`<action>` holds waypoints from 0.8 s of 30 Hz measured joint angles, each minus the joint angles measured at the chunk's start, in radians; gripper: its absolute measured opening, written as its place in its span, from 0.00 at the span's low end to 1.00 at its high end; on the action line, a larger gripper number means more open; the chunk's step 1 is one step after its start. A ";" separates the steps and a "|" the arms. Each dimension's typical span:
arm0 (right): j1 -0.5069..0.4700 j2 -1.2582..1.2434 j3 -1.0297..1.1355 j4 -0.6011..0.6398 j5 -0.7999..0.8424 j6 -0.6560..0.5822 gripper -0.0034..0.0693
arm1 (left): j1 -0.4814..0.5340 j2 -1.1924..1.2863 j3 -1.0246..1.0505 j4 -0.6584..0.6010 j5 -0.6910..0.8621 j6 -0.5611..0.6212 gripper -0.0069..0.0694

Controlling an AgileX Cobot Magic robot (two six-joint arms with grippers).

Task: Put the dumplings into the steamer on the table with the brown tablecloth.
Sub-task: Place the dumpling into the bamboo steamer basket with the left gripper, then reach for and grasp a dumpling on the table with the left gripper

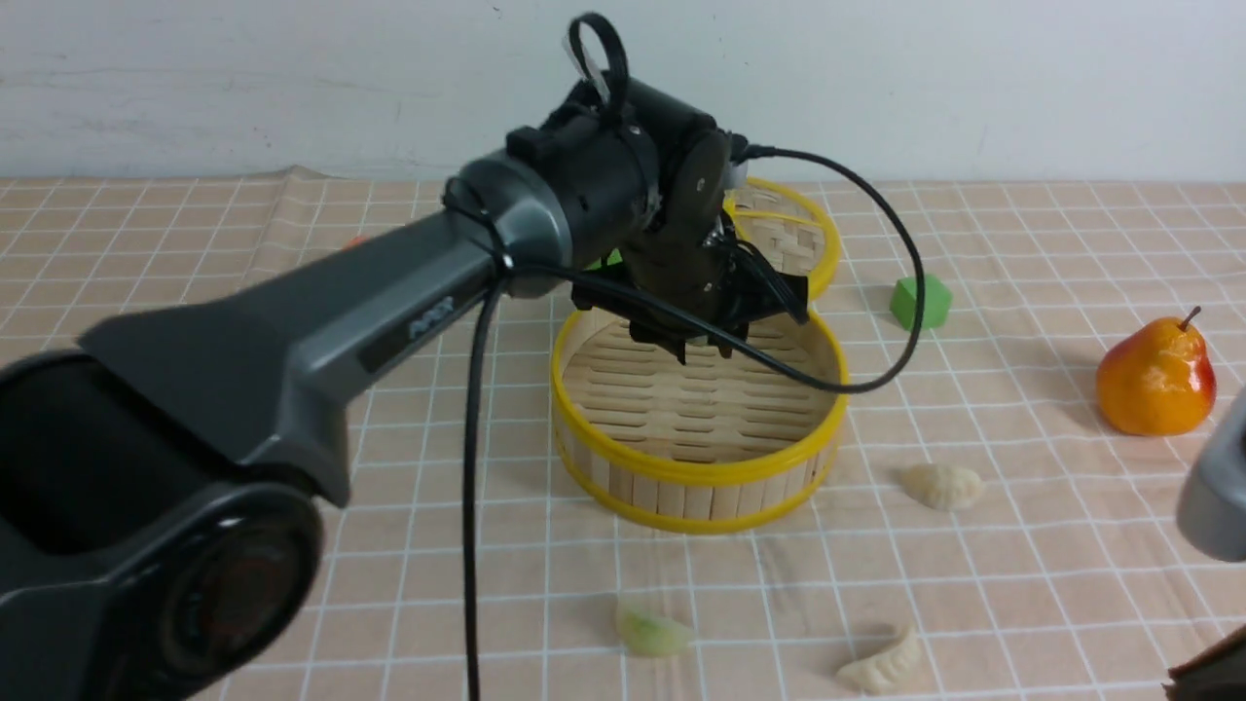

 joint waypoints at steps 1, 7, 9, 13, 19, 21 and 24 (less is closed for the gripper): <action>0.000 -0.021 0.000 0.000 0.001 0.000 0.08 | 0.000 0.039 -0.045 -0.001 0.014 0.000 0.42; 0.000 -0.102 0.000 -0.018 0.003 0.000 0.09 | 0.000 0.188 -0.217 -0.001 0.089 0.016 0.42; 0.000 -0.109 0.000 -0.026 0.004 0.000 0.09 | 0.000 0.204 -0.233 -0.001 0.106 0.021 0.42; 0.000 -0.110 0.000 -0.042 0.002 0.000 0.09 | 0.000 0.209 -0.250 0.009 0.134 0.026 0.56; 0.000 -0.110 0.000 -0.084 -0.004 0.000 0.09 | 0.001 0.118 -0.250 0.002 0.225 0.027 0.86; 0.000 -0.110 0.000 -0.128 -0.001 0.004 0.09 | 0.001 0.044 -0.250 -0.028 0.275 0.053 0.91; 0.000 -0.114 0.000 -0.184 0.001 0.054 0.09 | 0.001 -0.084 -0.233 -0.109 0.296 0.143 0.92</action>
